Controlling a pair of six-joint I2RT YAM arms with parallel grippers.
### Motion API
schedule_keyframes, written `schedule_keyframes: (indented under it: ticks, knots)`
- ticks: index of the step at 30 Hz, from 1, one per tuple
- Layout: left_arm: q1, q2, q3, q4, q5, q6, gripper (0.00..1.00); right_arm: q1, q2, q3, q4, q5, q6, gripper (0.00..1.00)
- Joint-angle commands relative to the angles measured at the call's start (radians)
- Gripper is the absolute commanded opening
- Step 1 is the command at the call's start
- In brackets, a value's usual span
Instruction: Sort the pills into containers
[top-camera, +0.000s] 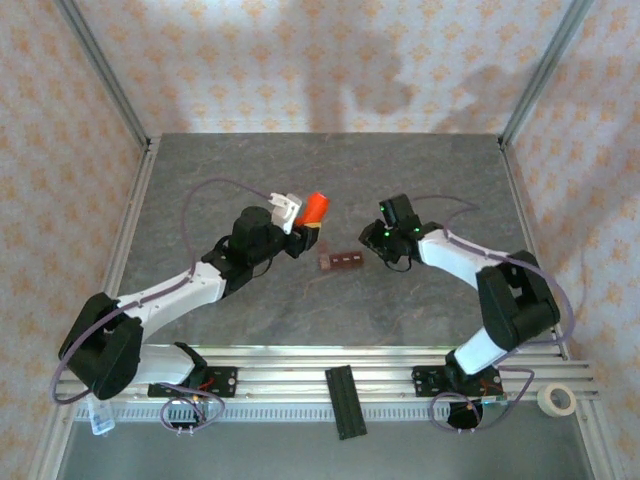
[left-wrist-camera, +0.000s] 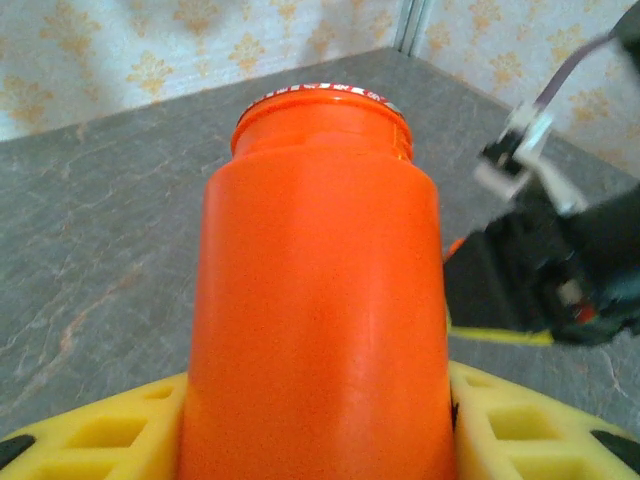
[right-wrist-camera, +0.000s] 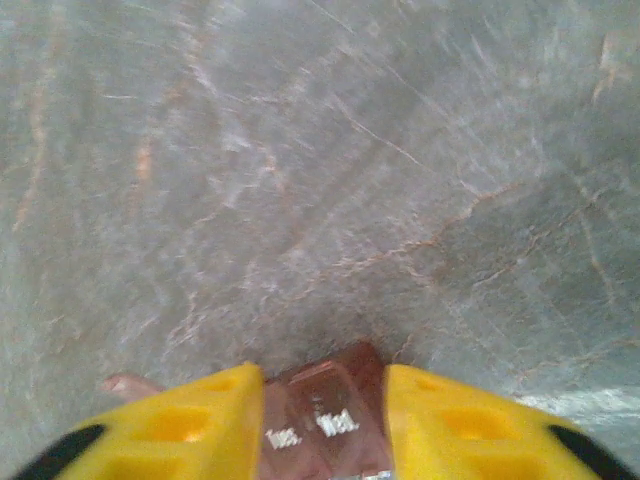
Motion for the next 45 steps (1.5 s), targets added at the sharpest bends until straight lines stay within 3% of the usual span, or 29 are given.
schedule_keyframes:
  ticks: [1,4,9,13,23,45]
  knots:
    - [-0.013,-0.072,-0.028,-0.051,-0.022,0.003,0.0,0.003,-0.1,0.075,-0.08,0.085,0.007,0.54]
    - [-0.025,-0.102,-0.041,-0.106,-0.038,-0.003,0.0,0.003,-0.149,0.136,-0.135,0.117,0.005,0.7]
    - [-0.038,-0.117,-0.069,-0.163,-0.061,-0.025,0.0,0.003,-0.188,0.248,-0.237,0.197,-0.008,0.77]
    - [-0.06,-0.109,-0.074,-0.217,-0.072,-0.044,0.0,0.003,-0.174,0.327,-0.265,0.221,-0.019,0.78]
    - [-0.119,-0.07,-0.129,-0.221,-0.094,-0.143,0.0,0.003,-0.091,0.481,-0.278,0.15,0.008,0.8]
    - [-0.148,0.012,-0.145,-0.194,-0.078,-0.182,0.0,0.047,-0.077,0.577,-0.235,0.075,0.101,0.8]
